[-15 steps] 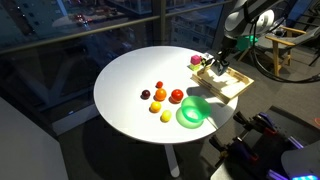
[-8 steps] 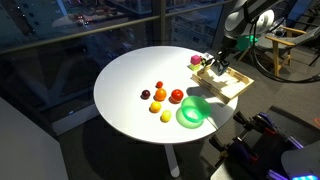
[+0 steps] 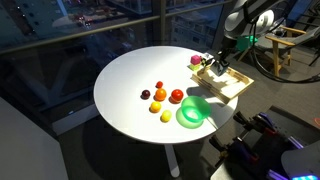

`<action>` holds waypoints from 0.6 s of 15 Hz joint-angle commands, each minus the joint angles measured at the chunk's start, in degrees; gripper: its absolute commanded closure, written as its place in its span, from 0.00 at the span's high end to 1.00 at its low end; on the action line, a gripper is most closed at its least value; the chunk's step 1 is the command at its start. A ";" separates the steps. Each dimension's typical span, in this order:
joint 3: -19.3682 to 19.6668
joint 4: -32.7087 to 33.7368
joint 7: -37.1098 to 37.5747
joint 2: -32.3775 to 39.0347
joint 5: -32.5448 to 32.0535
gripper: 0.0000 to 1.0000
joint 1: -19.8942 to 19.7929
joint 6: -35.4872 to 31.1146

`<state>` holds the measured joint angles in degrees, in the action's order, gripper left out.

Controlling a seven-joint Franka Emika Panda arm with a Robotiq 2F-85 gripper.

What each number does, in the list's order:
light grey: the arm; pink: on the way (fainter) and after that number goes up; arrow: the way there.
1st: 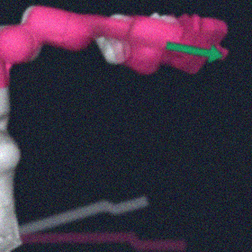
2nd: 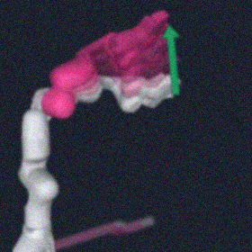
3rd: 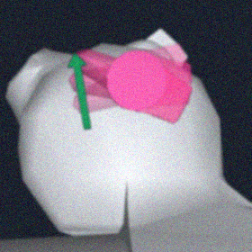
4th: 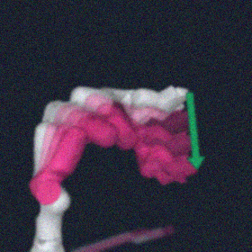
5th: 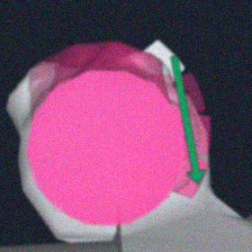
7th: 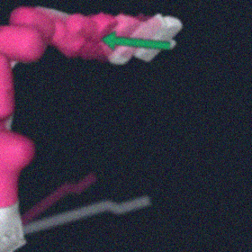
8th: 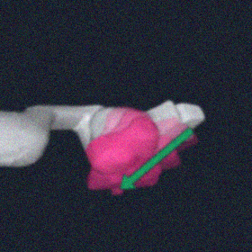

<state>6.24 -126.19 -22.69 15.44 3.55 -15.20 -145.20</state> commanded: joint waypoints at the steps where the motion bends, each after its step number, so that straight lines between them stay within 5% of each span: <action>1: 0.13 0.10 0.48 0.12 -0.26 0.65 0.25 -0.19; 2: 0.13 0.09 0.53 0.18 -0.29 0.74 0.29 -0.30; 3: 0.09 0.05 0.46 0.23 -0.26 0.31 0.30 -0.39; 5: 0.02 -0.03 0.36 0.29 -0.20 0.37 0.34 -0.64; 9: -0.24 -0.23 -0.12 0.16 0.06 0.19 0.27 -1.04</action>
<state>6.15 -126.19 -22.65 15.98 3.54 -14.96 -145.20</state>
